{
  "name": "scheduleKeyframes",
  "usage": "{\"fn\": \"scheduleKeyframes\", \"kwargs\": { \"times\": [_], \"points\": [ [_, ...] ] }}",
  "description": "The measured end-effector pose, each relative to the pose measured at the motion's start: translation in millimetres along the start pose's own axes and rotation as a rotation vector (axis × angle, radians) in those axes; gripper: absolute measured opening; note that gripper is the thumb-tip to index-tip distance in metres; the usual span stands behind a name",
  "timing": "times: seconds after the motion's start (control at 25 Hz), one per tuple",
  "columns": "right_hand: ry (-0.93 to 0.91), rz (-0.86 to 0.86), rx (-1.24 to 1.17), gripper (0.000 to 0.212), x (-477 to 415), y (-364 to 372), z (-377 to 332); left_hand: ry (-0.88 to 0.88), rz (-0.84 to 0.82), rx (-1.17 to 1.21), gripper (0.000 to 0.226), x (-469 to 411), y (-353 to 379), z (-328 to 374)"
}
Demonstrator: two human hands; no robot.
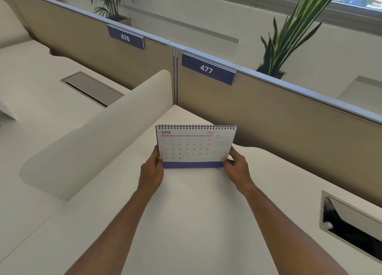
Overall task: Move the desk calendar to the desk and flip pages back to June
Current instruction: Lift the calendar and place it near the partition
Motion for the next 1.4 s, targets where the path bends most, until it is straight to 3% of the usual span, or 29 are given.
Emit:
{"fn": "scheduleKeyframes", "kwargs": {
  "times": [0.32, 0.6, 0.84, 1.04, 1.16, 1.4],
  "points": [
    [-0.023, -0.054, 0.122, 0.072, -27.8, 20.2, 4.4, -0.028, -0.009, -0.157, 0.052, -27.4, 0.0, -15.1],
    [-0.046, -0.065, 0.328, 0.063, -53.9, 24.4, 9.0, -0.084, -0.024, -0.173, 0.054, -28.1, -1.0, -28.3],
    [-0.035, -0.075, 0.318, 0.051, -48.8, 28.5, 18.8, -0.062, 0.013, -0.168, 0.053, -24.9, -0.8, -31.7],
    [-0.021, -0.122, 0.3, 0.071, -31.0, 28.9, 22.2, -0.064, 0.018, -0.152, 0.053, -22.2, -1.1, -31.4],
    [-0.027, -0.01, 0.238, 0.055, -14.0, 28.1, 31.4, -0.043, 0.032, -0.181, 0.052, -22.5, 0.1, -29.2],
    [-0.084, -0.027, 0.326, 0.055, -3.5, 33.1, 34.7, -0.053, 0.065, -0.188, 0.027, -20.6, 4.2, -35.1]
  ]
}}
Point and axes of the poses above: each hand's wrist, its own x-axis away from the middle knuckle, its own y-axis out of the palm, z = x × y, the point moved 7 cm from there along -x, towards the middle knuckle, and after that the axes turned 6 degrees about -x, right-handed, at the moved point
